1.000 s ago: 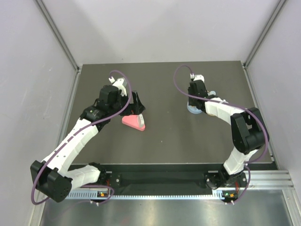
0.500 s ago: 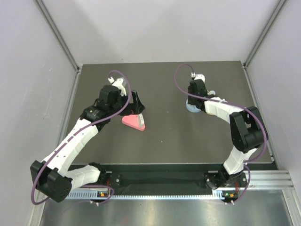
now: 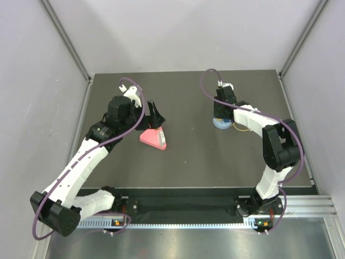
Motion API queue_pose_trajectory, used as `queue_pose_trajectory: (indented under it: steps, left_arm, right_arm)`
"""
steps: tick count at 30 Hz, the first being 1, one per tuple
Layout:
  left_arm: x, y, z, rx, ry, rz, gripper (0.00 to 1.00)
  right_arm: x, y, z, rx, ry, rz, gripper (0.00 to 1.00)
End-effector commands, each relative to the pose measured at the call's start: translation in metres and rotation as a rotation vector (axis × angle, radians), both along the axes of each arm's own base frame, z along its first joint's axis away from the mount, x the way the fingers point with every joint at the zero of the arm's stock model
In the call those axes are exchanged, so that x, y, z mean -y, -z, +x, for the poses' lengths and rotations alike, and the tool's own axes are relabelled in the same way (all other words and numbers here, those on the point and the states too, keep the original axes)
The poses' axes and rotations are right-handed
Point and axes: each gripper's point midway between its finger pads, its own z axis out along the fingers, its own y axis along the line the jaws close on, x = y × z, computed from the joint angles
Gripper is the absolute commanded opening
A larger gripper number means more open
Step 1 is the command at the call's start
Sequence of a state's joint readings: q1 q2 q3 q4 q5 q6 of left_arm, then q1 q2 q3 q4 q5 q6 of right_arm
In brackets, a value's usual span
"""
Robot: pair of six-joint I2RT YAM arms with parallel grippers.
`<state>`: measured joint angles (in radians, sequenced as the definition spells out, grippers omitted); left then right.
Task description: Insert the plug
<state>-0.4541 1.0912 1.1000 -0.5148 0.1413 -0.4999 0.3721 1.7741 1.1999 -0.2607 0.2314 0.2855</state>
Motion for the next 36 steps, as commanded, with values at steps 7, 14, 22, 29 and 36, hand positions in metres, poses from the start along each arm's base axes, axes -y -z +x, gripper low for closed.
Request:
queue_pose_trajectory:
  steps: [7, 14, 22, 29, 36]
  left_arm:
    - [-0.008, -0.031, -0.012, 0.062, -0.012, -0.026, 0.98]
    - [-0.008, -0.037, -0.013, 0.07, -0.017, -0.036, 0.98]
    - [-0.005, -0.036, -0.013, 0.065, -0.008, -0.052, 0.98]
    - [-0.005, -0.034, -0.013, 0.064, -0.008, -0.052, 0.98]
    - [-0.007, -0.031, -0.014, 0.062, -0.012, -0.045, 0.98]
  right_arm:
    - [-0.013, -0.034, 0.004, -0.044, -0.005, 0.034, 0.59]
    - [-0.008, -0.051, 0.0, -0.039, 0.011, 0.023, 0.61]
    - [-0.01, -0.068, -0.008, -0.021, -0.009, 0.05, 0.47]
    - [-0.009, -0.072, -0.002, -0.014, -0.003, 0.037, 0.44]
    - [-0.007, -0.062, 0.005, -0.025, 0.015, 0.007, 0.37]
